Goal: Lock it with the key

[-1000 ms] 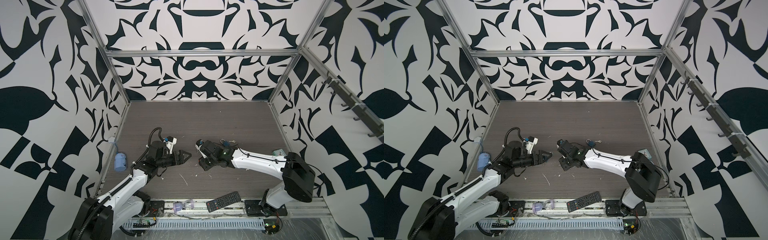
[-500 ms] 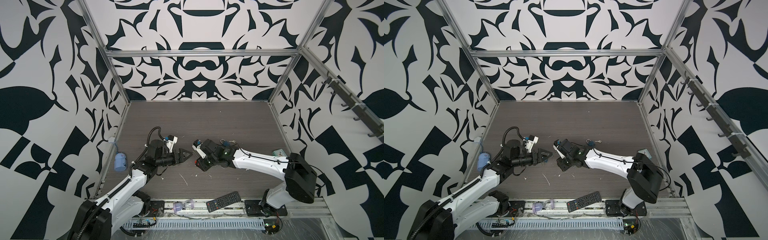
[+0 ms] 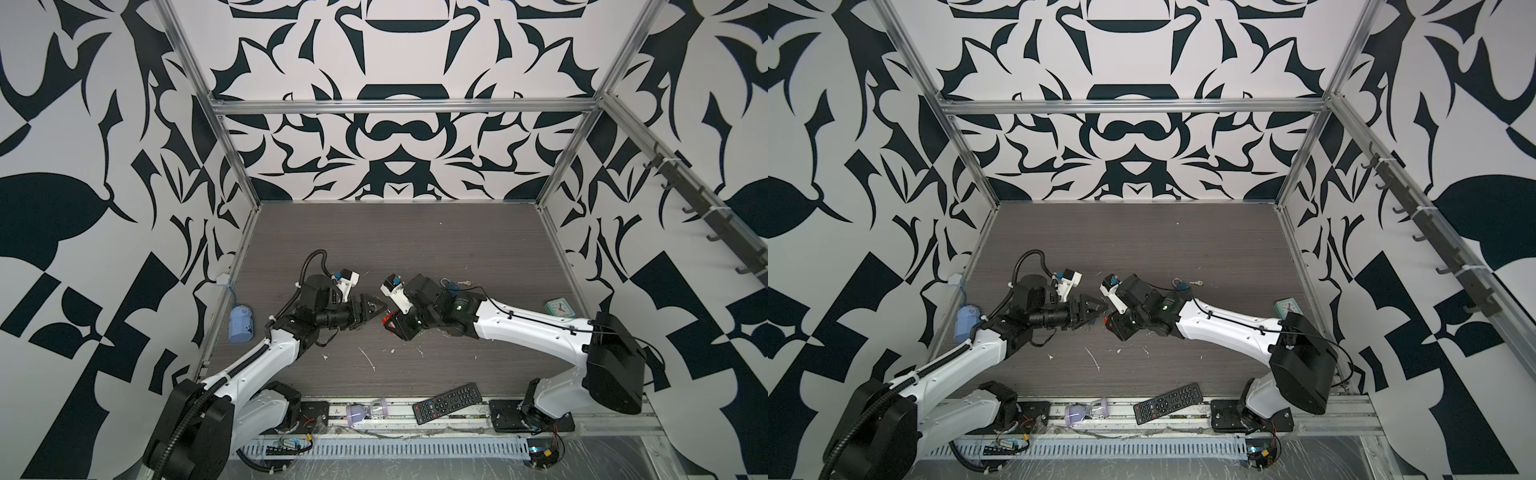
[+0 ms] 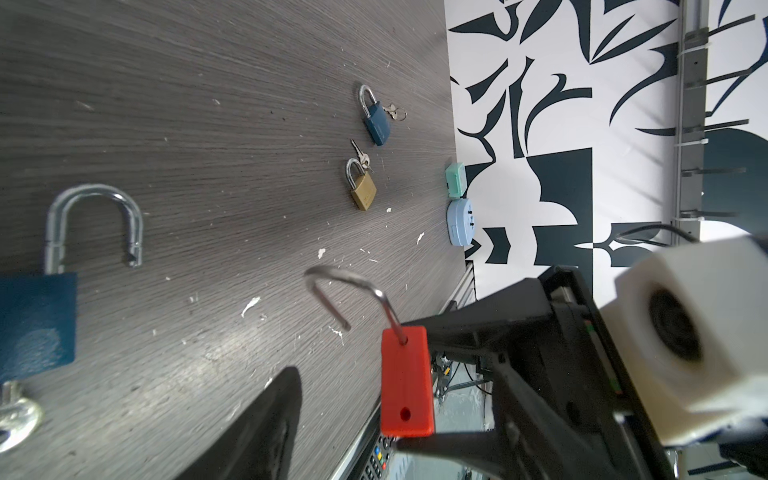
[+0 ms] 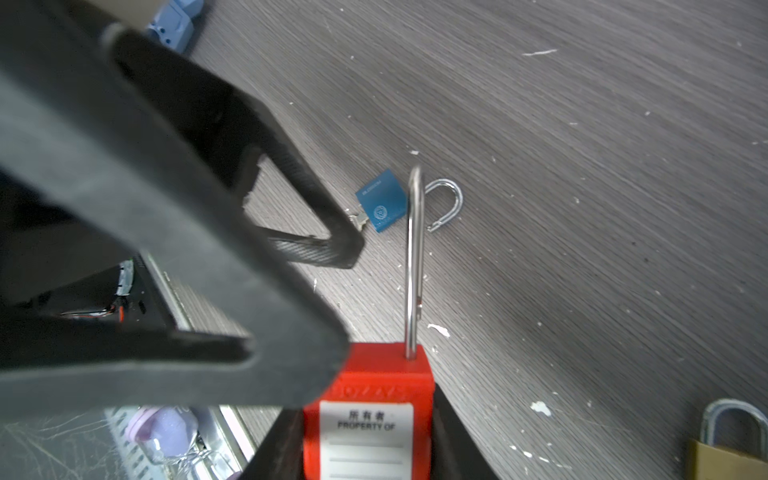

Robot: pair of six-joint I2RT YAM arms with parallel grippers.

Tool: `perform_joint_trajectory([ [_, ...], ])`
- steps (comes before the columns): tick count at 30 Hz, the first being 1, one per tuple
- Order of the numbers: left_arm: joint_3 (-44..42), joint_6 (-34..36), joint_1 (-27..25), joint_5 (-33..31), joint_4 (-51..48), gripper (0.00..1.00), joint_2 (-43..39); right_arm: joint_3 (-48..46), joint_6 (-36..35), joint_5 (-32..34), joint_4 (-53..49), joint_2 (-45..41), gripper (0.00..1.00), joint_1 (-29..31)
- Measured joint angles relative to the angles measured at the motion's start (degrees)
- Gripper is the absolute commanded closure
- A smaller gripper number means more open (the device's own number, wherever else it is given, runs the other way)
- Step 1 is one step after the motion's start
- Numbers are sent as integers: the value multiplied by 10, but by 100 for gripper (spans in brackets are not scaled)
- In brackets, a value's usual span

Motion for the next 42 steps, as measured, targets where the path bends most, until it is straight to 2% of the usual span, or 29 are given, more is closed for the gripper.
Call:
perform_joint_trajectory([
  [5, 0, -9, 0, 16, 21, 37, 17, 0, -2, -2, 4, 2, 100, 8],
  [12, 0, -13, 0, 34, 33, 41, 20, 16, -11, -7, 5, 14, 100, 10],
  [17, 0, -14, 0, 43, 37, 49, 21, 19, -15, -14, 5, 15, 100, 10],
  [30, 0, -13, 2, 74, 42, 60, 16, 26, -30, -15, -6, 14, 100, 10],
  [38, 0, -4, 2, 87, 39, 58, 15, 26, -37, -14, -19, -1, 100, 11],
  [42, 0, 9, -2, 94, 25, 46, 15, 27, -40, -12, -25, -7, 100, 11],
])
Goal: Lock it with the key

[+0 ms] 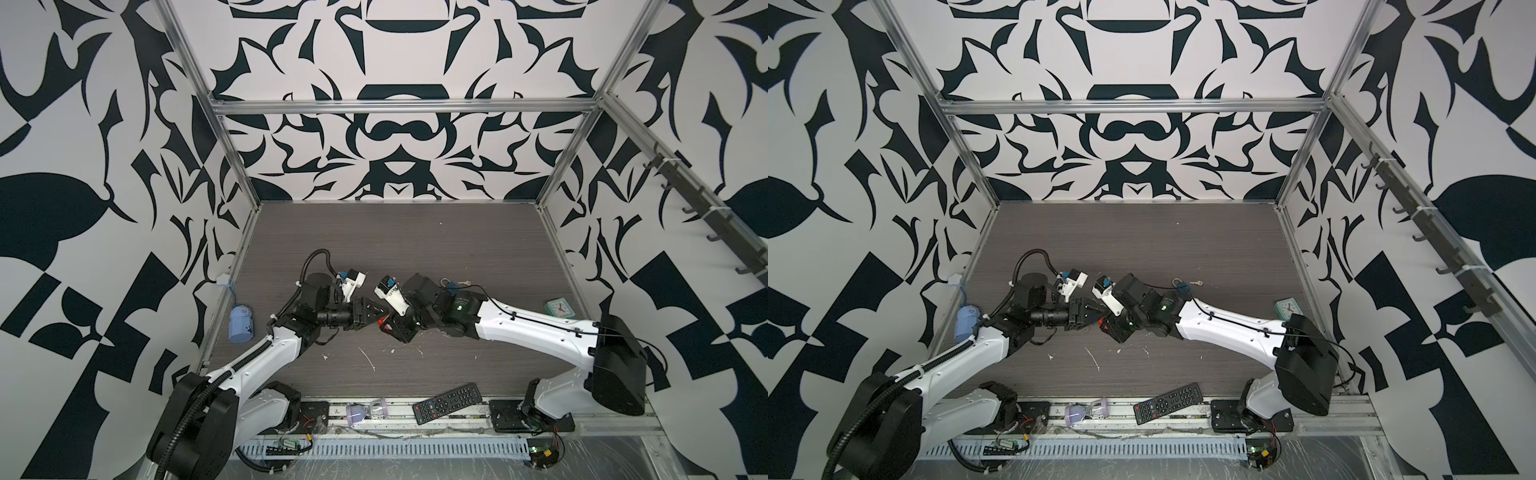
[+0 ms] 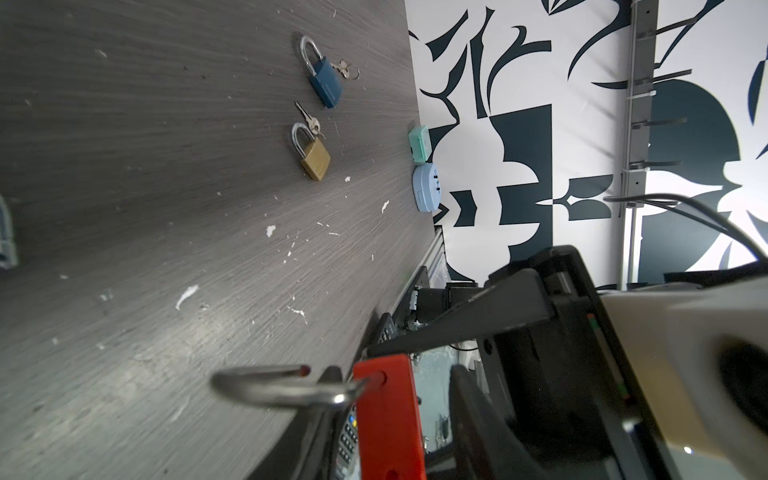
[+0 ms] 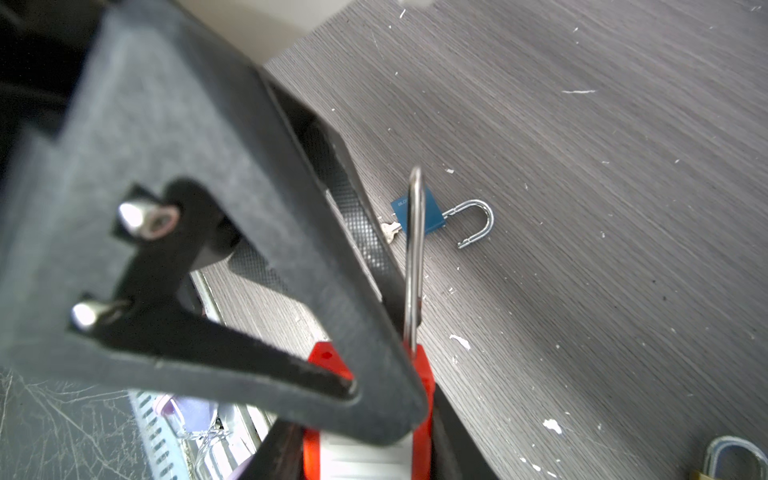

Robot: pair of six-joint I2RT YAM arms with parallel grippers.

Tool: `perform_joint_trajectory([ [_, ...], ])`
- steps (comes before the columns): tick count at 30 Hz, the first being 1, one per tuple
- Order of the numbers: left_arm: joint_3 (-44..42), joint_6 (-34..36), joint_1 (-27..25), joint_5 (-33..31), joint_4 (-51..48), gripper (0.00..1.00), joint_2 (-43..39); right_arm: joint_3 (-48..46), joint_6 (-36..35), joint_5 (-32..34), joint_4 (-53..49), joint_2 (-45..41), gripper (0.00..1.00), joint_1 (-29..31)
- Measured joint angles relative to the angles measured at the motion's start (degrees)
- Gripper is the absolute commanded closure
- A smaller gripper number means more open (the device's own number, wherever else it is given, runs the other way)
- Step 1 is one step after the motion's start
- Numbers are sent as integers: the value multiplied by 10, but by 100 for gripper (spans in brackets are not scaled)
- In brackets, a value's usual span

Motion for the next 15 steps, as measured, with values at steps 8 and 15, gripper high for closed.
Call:
perform_joint_trajectory([
  [8, -7, 22, -5, 11, -25, 56, -10, 11, -6, -2, -19, 0, 100, 0],
  [15, -7, 28, -16, 15, -24, 66, -10, 22, -13, -14, -37, 1, 100, 3],
])
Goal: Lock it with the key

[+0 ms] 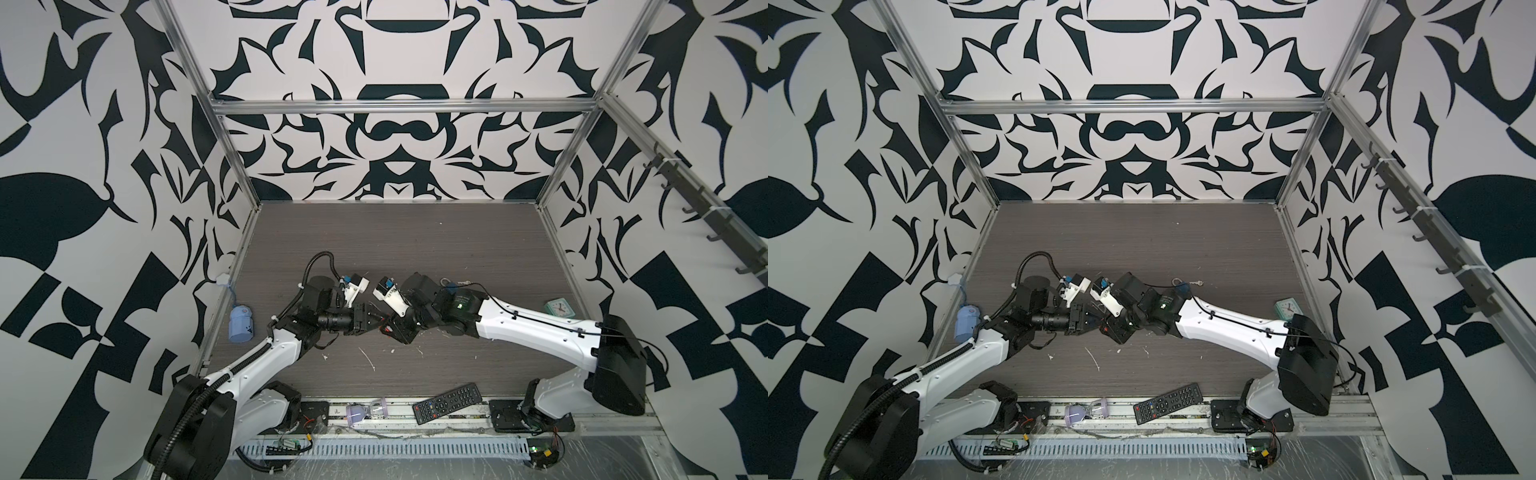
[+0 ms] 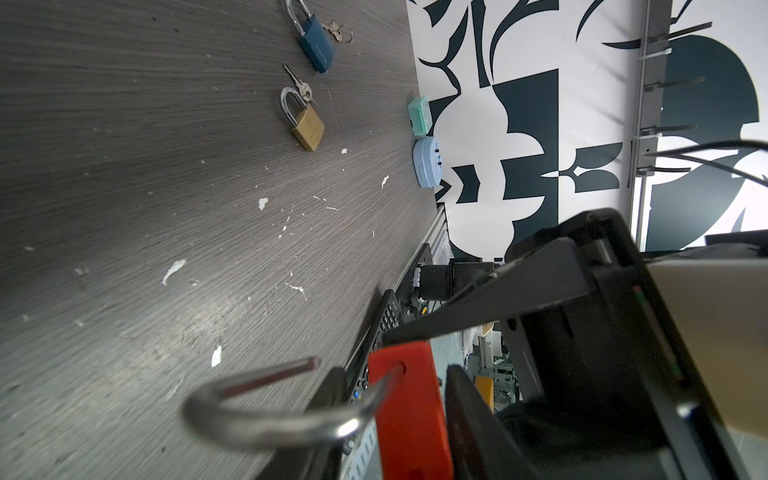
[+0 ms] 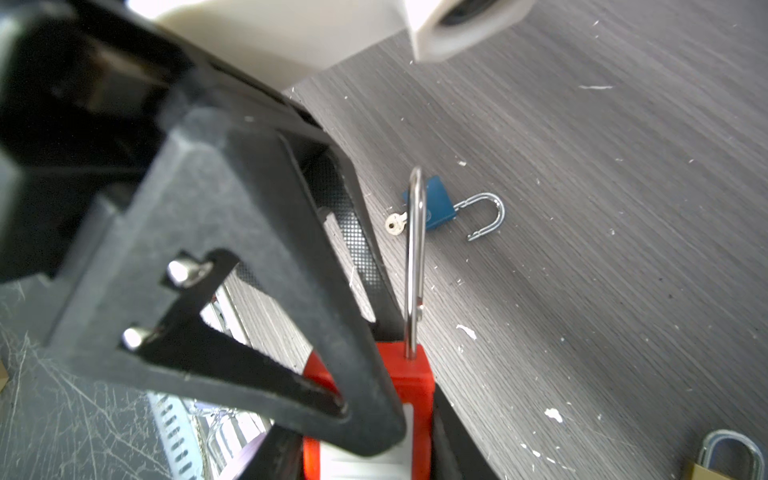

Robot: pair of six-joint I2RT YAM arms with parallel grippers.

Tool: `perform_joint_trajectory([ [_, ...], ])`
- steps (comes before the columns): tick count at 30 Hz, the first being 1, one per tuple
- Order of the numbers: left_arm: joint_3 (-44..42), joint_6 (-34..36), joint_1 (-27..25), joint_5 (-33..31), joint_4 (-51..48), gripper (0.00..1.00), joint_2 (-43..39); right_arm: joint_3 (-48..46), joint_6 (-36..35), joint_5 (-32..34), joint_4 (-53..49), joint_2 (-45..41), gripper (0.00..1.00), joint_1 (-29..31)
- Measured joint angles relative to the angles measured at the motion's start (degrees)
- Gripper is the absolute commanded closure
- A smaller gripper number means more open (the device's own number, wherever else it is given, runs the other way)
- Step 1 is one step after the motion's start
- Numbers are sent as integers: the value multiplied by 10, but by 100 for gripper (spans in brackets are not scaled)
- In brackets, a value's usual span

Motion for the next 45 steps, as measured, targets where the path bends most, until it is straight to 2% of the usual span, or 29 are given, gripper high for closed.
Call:
perform_joint_trajectory([
  [3, 0, -3, -4, 3, 7, 76, 3, 8, -3, 3, -10, 5, 100, 3],
  [7, 0, -21, -6, 1, 14, 100, 23, 10, -7, 29, -18, 13, 100, 7],
  [9, -1, -22, -7, 1, 25, 100, 30, 11, -7, 34, -21, 14, 100, 7],
  [14, -4, -31, -9, -5, 45, 100, 33, 11, -1, 43, -20, 14, 59, 6],
  [17, -4, -36, -9, -22, 56, 100, 30, -3, 17, 32, 3, 4, 39, -8],
  [19, -4, -39, -10, -40, 60, 100, 26, -28, 41, 9, 33, -18, 32, -31],
  [25, -4, -75, -10, -97, 95, 100, 4, -116, 146, -32, 141, -119, 28, -89],
  [30, -39, -139, -10, -148, 194, 100, -18, -223, 273, -66, 293, -198, 34, -132],
  [33, -66, -174, -10, -172, 247, 100, -25, -272, 349, -85, 383, -198, 35, -159],
  [37, -75, -203, -10, -187, 304, 100, -23, -309, 420, -104, 467, -186, 35, -163],
  [42, -75, -243, -11, -191, 385, 100, 2, -327, 464, -116, 546, -177, 35, -162],
  [45, -76, -261, -11, -193, 416, 100, 12, -327, 479, -121, 586, -158, 42, -162],
])
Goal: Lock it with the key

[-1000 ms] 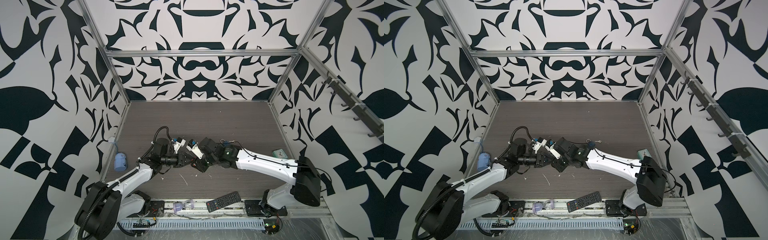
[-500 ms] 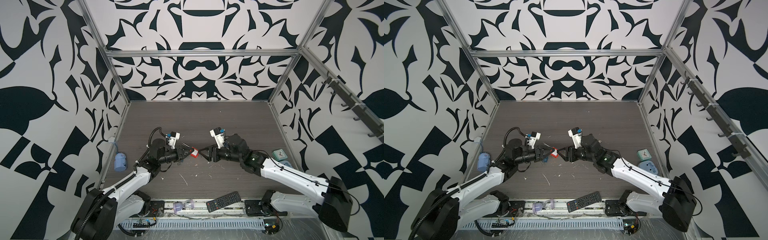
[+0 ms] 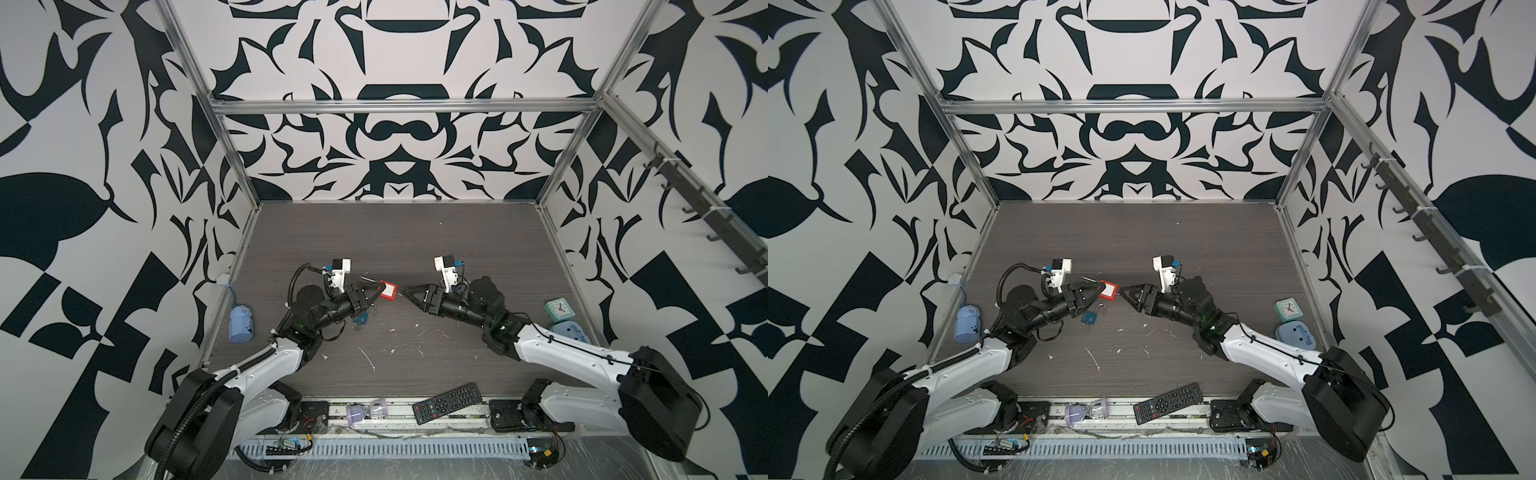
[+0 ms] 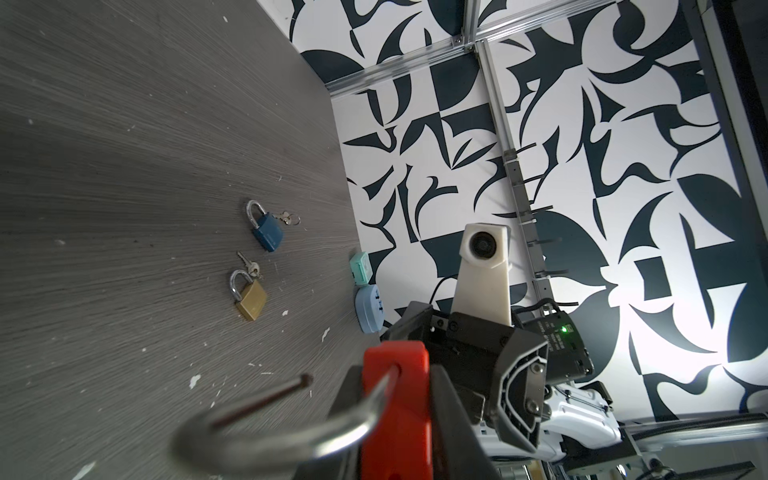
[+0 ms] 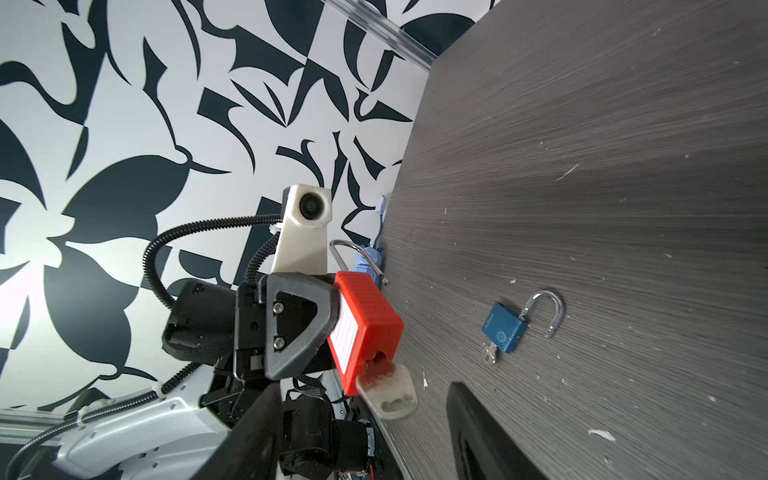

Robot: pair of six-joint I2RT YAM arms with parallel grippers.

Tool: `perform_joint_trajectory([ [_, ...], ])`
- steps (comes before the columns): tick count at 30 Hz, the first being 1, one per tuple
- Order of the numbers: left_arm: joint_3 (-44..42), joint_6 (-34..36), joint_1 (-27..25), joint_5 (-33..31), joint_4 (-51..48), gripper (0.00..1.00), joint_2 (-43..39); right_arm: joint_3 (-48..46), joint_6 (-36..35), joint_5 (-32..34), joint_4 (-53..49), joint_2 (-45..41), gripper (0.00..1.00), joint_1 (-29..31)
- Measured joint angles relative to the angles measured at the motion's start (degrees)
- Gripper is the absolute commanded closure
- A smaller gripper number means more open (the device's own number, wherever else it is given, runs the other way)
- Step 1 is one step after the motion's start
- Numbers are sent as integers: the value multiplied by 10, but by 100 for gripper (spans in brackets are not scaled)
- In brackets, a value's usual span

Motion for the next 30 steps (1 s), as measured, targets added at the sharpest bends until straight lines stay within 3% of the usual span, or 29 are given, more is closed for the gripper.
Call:
perform_joint_trajectory([
  [25, -23, -43, -1, -4, 88, 100, 38, 14, 106, -37, 275, 198, 69, 16],
  [28, -29, -43, 0, -9, 93, 100, 40, 14, 121, -36, 287, 209, 81, 22],
  [30, -31, -39, 1, -10, 108, 100, 43, 14, 145, -34, 298, 211, 96, 22],
])
